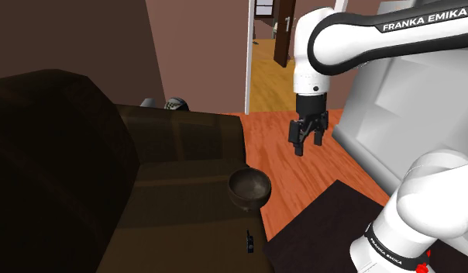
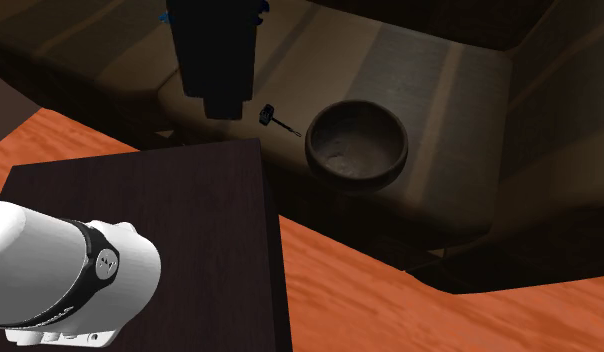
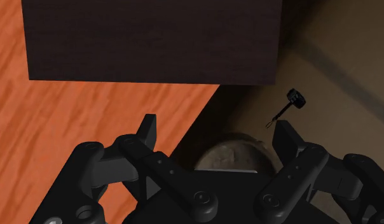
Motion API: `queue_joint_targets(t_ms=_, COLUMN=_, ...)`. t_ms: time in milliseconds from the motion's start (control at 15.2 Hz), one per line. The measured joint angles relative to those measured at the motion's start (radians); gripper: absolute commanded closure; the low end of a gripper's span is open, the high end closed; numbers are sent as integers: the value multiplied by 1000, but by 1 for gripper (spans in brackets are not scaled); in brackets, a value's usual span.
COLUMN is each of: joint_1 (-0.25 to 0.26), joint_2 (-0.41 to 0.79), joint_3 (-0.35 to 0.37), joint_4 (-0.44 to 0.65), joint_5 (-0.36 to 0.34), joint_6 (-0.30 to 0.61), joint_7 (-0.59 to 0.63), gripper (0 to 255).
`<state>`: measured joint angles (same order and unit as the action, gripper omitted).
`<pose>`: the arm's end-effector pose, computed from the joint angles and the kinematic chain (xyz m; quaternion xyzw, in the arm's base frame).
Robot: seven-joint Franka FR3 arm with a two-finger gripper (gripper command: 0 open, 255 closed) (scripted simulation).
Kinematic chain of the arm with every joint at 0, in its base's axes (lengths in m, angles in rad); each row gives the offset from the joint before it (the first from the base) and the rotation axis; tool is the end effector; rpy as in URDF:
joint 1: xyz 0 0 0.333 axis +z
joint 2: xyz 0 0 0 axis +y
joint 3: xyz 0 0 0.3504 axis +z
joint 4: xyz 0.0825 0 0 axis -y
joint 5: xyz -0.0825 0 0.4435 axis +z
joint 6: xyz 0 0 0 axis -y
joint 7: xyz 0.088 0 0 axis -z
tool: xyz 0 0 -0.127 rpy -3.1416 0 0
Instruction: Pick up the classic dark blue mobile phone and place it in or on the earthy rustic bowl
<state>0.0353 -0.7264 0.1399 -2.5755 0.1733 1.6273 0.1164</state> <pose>0.3292 0.0798 0.4616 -0.9929 0.0080 0.1160 0.0247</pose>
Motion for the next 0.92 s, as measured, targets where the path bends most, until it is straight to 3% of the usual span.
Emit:
queue_joint_targets(t_ms=528, joint_1=65, joint_2=146, joint_3=111, joint_4=-108, joint_5=135, joint_6=263, joint_7=78, gripper=0)
queue_joint_targets(t_ms=924, joint_1=110, joint_2=337, joint_3=194, joint_4=-136, joint_5=227, joint_6=495, joint_7=115, gripper=0)
